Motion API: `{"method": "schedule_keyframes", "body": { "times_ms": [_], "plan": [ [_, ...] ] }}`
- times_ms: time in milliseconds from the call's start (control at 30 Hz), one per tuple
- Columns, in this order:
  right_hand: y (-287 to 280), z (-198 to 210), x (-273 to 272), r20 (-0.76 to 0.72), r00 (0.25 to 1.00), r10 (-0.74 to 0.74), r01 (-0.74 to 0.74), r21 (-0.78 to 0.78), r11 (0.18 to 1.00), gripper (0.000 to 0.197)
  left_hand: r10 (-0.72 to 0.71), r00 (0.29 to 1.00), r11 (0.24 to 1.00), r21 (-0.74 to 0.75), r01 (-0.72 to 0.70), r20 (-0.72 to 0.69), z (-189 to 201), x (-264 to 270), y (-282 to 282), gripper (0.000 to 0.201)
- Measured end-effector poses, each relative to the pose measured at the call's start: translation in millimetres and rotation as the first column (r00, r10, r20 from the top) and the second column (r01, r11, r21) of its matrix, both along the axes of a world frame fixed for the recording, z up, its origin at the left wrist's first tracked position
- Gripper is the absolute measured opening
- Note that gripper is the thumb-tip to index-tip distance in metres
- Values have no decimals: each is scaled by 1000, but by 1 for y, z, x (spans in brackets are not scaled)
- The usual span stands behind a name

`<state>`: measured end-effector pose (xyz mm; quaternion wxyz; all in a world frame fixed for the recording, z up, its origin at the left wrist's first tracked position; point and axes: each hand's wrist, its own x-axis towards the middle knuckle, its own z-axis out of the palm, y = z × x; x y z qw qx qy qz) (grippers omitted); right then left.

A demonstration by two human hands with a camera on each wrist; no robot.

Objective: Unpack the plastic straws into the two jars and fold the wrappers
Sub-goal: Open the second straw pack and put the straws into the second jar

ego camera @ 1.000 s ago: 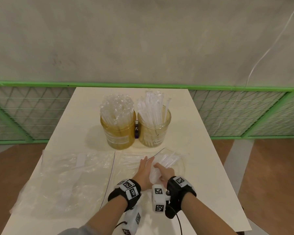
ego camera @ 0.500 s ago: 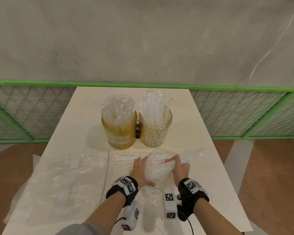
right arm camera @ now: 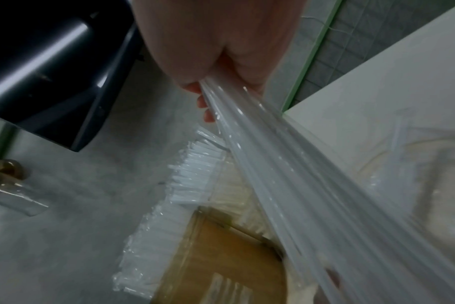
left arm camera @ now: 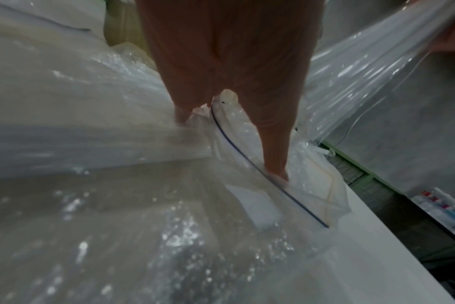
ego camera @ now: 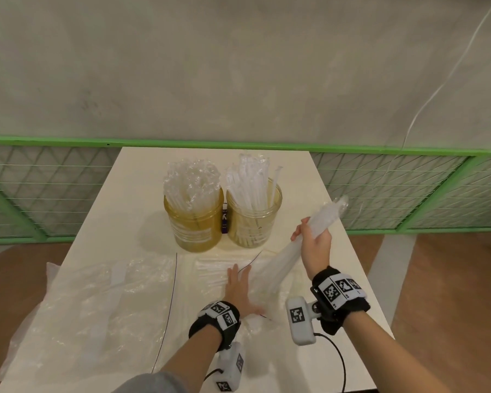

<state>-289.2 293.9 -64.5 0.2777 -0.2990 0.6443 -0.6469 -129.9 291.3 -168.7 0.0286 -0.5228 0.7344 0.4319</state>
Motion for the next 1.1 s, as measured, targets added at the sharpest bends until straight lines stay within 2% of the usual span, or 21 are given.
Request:
{"method": "schedule_keyframes", "body": {
  "times_ms": [100, 167, 233, 300, 333, 400, 467, 500, 567, 733, 800, 833, 867, 900, 933, 967, 1000, 1033, 1067, 1100],
  "plan": [
    [0, 11, -5, -19, 1000, -16, 15, -42, 999, 15, 53, 990, 997, 61, -45, -127, 6, -9, 1, 114],
    [1, 11, -7, -40, 999, -7, 5, -49, 999, 7, 34, 992, 999, -3, -35, -123, 16, -12, 0, 97],
    [4, 4, -7, -109, 994, 16, -17, -5, 1000, 10, 19, 999, 965, -263, -9, 36, 30, -4, -6, 67],
    [10, -7, -4, -151, 988, 43, -36, 51, 998, 13, 185, 959, 866, -496, -57, 213, 45, 14, -15, 49],
    [14, -12, -2, -158, 986, 53, -42, 74, 996, 12, 282, 910, 853, -513, -94, 303, 50, 27, -20, 51],
    [18, -20, 3, -167, 983, 70, -53, 102, 993, 9, 404, 785, 894, -383, -230, 470, 51, 50, -28, 66],
    [19, -22, 9, -174, 982, 69, -52, 98, 994, 11, 464, 714, 882, -198, -427, 525, 39, 70, -32, 77],
    [19, -21, 11, -171, 983, 66, -51, 90, 995, 11, 477, 714, 860, -106, -499, 513, 32, 75, -32, 80],
    [19, -19, 17, -155, 986, 66, -54, 78, 995, 12, 475, 755, 841, 21, -541, 452, 18, 74, -26, 78],
    [17, -15, 27, -164, 978, 129, -113, 106, 988, 10, 441, 835, 873, 58, -484, 329, 16, 39, -7, 64],
    [15, -5, 24, -177, 974, 142, -128, 88, 988, 6, 347, 842, 909, 72, -410, 413, 29, 36, -7, 59],
    [14, 2, 21, -182, 975, 131, -121, 67, 990, 4, 306, 837, 935, 25, -355, 454, 35, 36, -7, 56],
    [13, 12, 18, -180, 978, 109, -104, 34, 994, 4, 288, 857, 955, -64, -289, 428, 40, 37, -8, 54],
    [12, 23, 15, -168, 982, 83, -86, -14, 996, 4, 292, 907, 953, -173, -248, 304, 44, 36, -10, 51],
    [12, 36, 14, -149, 987, 59, -70, -74, 995, 6, 278, 955, 939, -240, -247, 106, 51, 33, -10, 48],
    [11, 50, 14, -121, 992, 41, -58, -140, 988, 9, 271, 955, 927, -235, -293, -120, 57, 29, -10, 43],
    [12, 64, 15, -91, 996, 26, -44, -207, 977, 11, 314, 897, 918, -141, -370, -311, 63, 24, -10, 40],
    [13, 76, 17, -61, 998, 17, -33, -272, 962, 13, 415, 797, 898, 54, -438, -438, 68, 19, -10, 41],
    [15, 86, 21, -36, 999, 13, -24, -322, 946, 13, 550, 671, 835, 306, -457, -498, 73, 13, -11, 45],
    [17, 91, 26, -15, 1000, 14, -18, -355, 935, 12, 678, 547, 728, 551, -408, -491, 75, 8, -11, 54]
  ]
}}
